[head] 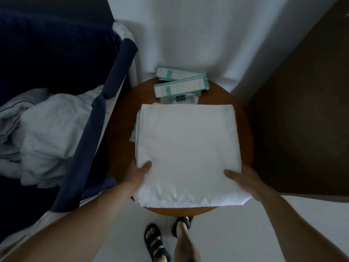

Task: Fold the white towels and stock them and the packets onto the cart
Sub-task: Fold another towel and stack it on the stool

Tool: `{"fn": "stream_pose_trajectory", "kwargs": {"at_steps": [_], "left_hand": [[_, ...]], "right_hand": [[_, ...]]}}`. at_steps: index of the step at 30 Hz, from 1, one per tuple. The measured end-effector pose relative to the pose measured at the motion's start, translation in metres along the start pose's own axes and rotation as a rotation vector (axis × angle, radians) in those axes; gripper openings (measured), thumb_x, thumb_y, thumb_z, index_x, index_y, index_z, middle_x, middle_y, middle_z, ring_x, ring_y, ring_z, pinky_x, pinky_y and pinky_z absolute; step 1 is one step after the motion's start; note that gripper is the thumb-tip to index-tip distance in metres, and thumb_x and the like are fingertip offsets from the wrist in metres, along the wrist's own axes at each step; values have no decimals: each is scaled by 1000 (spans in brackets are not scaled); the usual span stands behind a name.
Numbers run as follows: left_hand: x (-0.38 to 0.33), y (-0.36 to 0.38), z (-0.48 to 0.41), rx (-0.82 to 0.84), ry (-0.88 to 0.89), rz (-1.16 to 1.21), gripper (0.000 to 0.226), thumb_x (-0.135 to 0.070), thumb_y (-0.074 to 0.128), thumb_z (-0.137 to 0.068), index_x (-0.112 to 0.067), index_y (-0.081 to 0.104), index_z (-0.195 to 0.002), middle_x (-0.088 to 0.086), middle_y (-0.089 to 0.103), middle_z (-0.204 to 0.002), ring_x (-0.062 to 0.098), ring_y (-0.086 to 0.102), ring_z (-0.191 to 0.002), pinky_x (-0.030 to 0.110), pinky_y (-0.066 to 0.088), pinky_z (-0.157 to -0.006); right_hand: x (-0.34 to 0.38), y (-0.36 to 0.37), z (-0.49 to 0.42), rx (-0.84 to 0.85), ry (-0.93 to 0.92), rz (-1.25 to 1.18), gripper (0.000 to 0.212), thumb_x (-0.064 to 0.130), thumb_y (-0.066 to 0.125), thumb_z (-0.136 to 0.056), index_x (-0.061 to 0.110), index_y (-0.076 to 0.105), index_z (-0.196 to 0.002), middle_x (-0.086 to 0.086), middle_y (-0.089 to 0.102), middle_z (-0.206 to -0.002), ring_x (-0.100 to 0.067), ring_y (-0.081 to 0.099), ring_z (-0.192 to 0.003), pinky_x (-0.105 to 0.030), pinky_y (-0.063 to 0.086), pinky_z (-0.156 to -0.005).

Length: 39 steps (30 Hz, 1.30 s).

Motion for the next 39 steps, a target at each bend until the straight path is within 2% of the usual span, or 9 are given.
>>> {"fn": "stream_pose_trajectory", "kwargs": {"at_steps": [5,9,13,15,19,24,29,32,39], "left_hand": [[1,3,7,-71,23,-40,53,-45,71,-86,-15,54,-127,3,62,-116,24,58,-103,36,46,-91],[12,3,27,-30,45,-61,55,-28,80,-81,-15,49,-125,1,59,-111,20,56,-103,33,43,-89],[12,1,22,-63,69,-205,53,-31,73,-87,-10,46,-128,0,54,-109,19,52,-100,30,38,-86],[10,4,19,-89,83,-267,46,-35,69,-90,-9,48,-122,2,55,-105,24,55,-99,29,36,-82],[13,8,18,-164,96,-367,58,-44,64,-92,-2,49,-127,11,60,-113,33,58,-110,27,35,-84],[-7,7,7,-238,27,-318,63,-55,57,-92,-5,45,-128,11,59,-113,35,60,-107,35,43,-83],[-56,4,-56,-217,-9,-101,76,-58,61,-88,-6,41,-141,15,56,-133,35,57,-117,44,47,-101],[-87,4,-81,-228,23,-133,76,-59,60,-88,-9,40,-142,13,55,-130,35,57,-114,47,49,-97],[-131,5,-94,-347,313,-60,46,-40,49,-101,-8,45,-135,13,58,-123,30,58,-108,38,49,-87]], "right_hand": [[5,3,-7,-140,-81,390,51,45,59,-96,10,47,-131,-15,60,-130,-36,58,-118,-40,45,-97],[2,15,-1,-235,-68,566,42,54,32,-102,17,42,-118,-12,64,-109,-36,64,-100,-43,53,-87],[2,17,1,-267,-71,599,41,56,25,-102,20,40,-115,-8,62,-98,-33,65,-92,-47,56,-83],[-1,16,2,-293,-83,573,44,54,25,-103,18,40,-123,-13,63,-105,-38,64,-95,-47,55,-84],[-9,19,2,-309,-86,523,44,50,27,-103,16,38,-128,-20,62,-113,-45,63,-99,-45,51,-82],[2,18,-4,-297,-58,575,54,60,24,-100,19,33,-134,-13,64,-110,-40,65,-97,-48,53,-88],[53,7,-47,-305,-120,303,73,62,47,-95,8,39,-143,-19,55,-138,-40,54,-123,-46,43,-105],[84,3,-81,-303,-107,176,81,69,54,-88,10,41,-142,-15,55,-137,-39,55,-123,-52,44,-106],[107,-16,-105,-472,-259,123,54,62,43,-96,19,49,-128,-10,60,-122,-33,60,-110,-56,50,-95]]}}
Point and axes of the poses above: each hand's wrist, its own z-axis away from the middle knuckle, its own y-axis out of the palm, x = y × z, the point moved 3 cm from there along -z, towards the middle knuckle
